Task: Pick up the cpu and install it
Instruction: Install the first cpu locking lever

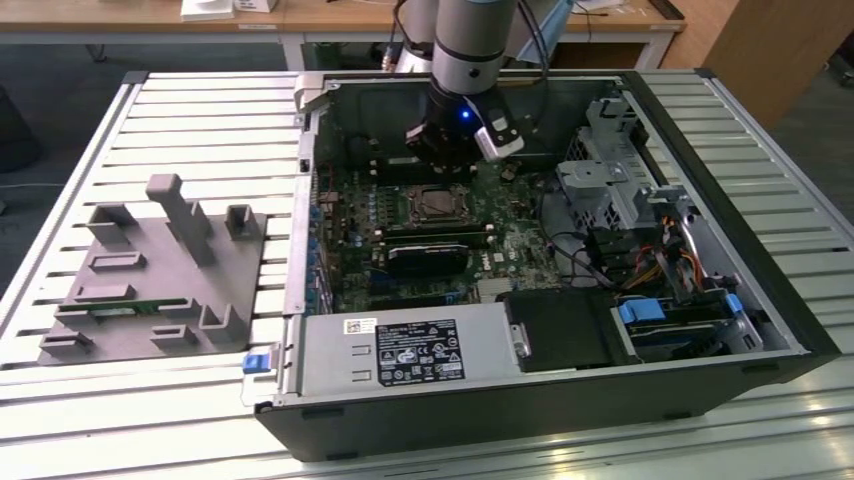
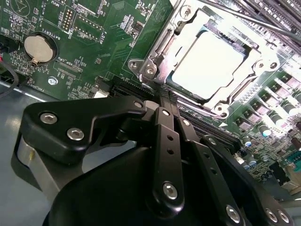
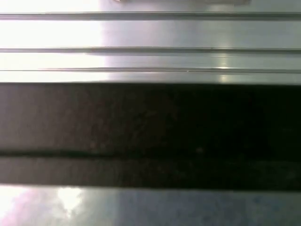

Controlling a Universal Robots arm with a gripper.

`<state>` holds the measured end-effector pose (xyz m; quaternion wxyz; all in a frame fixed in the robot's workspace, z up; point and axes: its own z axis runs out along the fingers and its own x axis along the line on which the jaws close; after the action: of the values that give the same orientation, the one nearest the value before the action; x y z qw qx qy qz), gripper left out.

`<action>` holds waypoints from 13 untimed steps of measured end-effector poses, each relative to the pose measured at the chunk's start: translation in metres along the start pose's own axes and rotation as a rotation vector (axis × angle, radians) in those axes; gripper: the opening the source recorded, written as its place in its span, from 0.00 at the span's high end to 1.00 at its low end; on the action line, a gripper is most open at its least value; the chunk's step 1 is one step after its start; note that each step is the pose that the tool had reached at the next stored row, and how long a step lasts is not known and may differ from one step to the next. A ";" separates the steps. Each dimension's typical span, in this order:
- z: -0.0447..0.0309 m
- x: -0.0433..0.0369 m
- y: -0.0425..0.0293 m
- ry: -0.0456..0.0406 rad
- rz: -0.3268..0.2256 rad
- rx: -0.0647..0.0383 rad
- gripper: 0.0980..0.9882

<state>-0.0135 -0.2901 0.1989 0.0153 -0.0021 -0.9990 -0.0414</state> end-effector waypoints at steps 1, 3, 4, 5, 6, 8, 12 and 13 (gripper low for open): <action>0.0005 -0.0002 0.0002 -0.0005 0.000 0.000 0.99; 0.0014 -0.0004 0.0007 -0.0005 0.000 -0.001 0.99; 0.0015 -0.0004 0.0007 -0.0001 0.000 0.000 0.99; 0.0016 -0.0004 0.0008 -0.0001 0.000 0.000 0.99; 0.0015 -0.0004 0.0009 0.0000 0.000 0.000 0.99; 0.0016 -0.0004 0.0010 -0.0002 0.000 -0.001 0.99; -0.0045 -0.0003 0.0016 -0.0002 0.000 -0.001 0.99; -0.0067 -0.0002 0.0018 -0.0001 0.000 -0.001 0.99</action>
<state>-0.0131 -0.2888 0.2057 0.0152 -0.0022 -0.9990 -0.0418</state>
